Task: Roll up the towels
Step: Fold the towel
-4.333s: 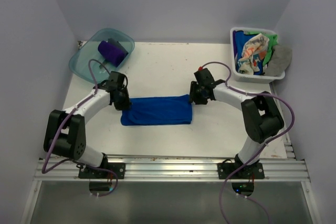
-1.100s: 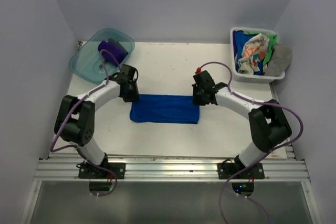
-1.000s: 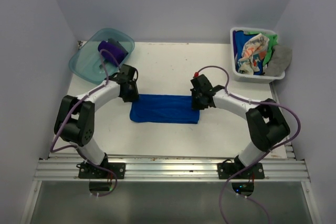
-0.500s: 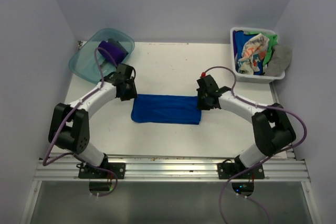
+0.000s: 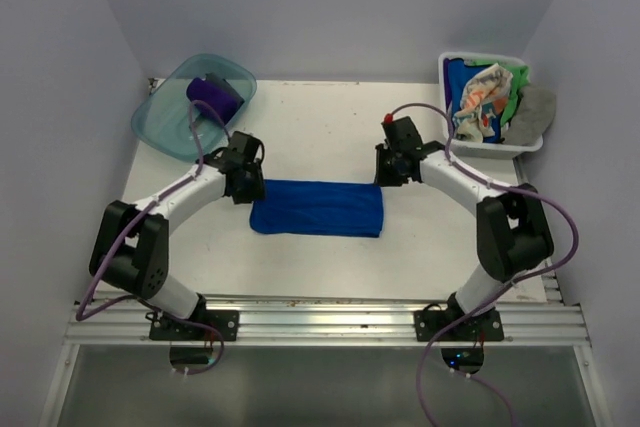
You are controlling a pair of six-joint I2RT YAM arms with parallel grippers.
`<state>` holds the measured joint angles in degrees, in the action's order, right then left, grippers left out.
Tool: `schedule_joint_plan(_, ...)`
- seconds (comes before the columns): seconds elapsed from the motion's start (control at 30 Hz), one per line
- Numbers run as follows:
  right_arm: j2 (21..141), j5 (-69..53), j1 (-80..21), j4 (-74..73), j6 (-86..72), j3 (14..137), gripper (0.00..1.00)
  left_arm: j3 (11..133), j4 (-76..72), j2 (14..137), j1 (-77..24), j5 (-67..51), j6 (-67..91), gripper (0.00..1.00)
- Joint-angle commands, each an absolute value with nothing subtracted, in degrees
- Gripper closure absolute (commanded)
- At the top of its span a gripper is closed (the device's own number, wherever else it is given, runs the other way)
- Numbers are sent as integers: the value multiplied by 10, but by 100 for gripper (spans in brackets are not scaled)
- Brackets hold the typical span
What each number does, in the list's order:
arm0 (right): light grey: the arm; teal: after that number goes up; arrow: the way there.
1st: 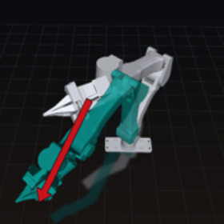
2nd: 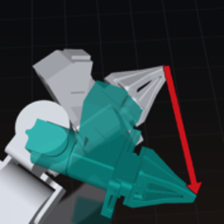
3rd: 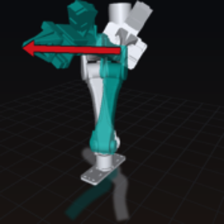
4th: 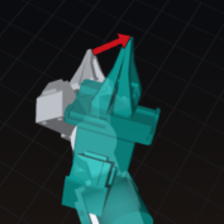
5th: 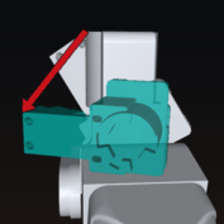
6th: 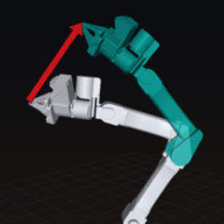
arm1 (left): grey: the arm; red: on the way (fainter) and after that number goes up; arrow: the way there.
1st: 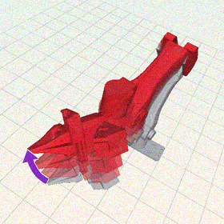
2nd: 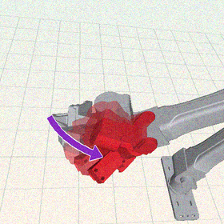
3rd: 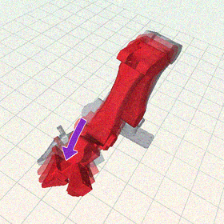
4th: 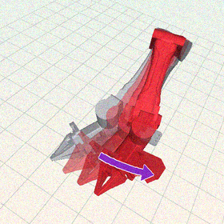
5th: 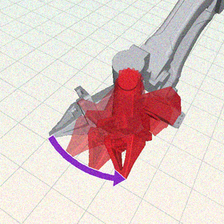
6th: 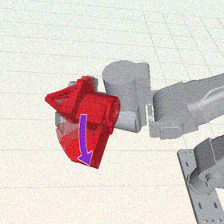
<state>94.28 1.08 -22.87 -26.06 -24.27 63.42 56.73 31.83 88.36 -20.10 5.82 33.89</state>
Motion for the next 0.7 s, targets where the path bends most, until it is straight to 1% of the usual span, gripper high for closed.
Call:
schedule_joint_plan(0.0, 997, -43, -235, -265, -200, 701, 79, 570, 307, 881, -255, 42, 359, 60)
schedule_joint_plan(0.1, 1040, -36, -236, -259, -202, 720, 80, 563, 296, 914, -265, 28, 371, 61)
schedule_joint_plan(0.2, 1061, -12, -235, -246, -211, 710, 82, 559, 283, 946, -264, 33, 367, 61)
schedule_joint_plan(0.27, 1063, -2, -235, -240, -217, 694, 83, 590, 292, 975, -263, 47, 351, 61)
schedule_joint_plan(0.3, 1059, 11, -234, -236, -225, 667, 83, 605, 303, 1004, -261, 54, 346, 61)
schedule_joint_plan(0.37, 1035, 29, -235, -222, -235, 637, 83, 647, 308, 1033, -260, 59, 331, 61)
schedule_joint_plan(0.4, 1022, 35, -234, -218, -252, 603, 84, 664, 315, 1063, -258, 58, 324, 62)
schedule_joint_plan(0.47, 986, 37, -236, -207, -269, 564, 84, 728, 327, 1093, -257, 55, 316, 62)
schedule_joint_plan(0.53, 956, 29, -238, -192, -300, 494, 84, 795, 335, 1139, -256, 52, 308, 62)
schedule_joint_plan(0.6, 907, 32, -259, -188, -332, 432, 84, 843, 345, 1191, -256, 48, 295, 62)
schedule_joint_plan(0.63, 888, 37, -273, -192, -344, 415, 84, 898, 352, 1210, -257, 47, 291, 62)
schedule_joint_plan(0.67, 871, 41, -306, -197, -358, 402, 84, 926, 361, 1229, -257, 45, 287, 62)
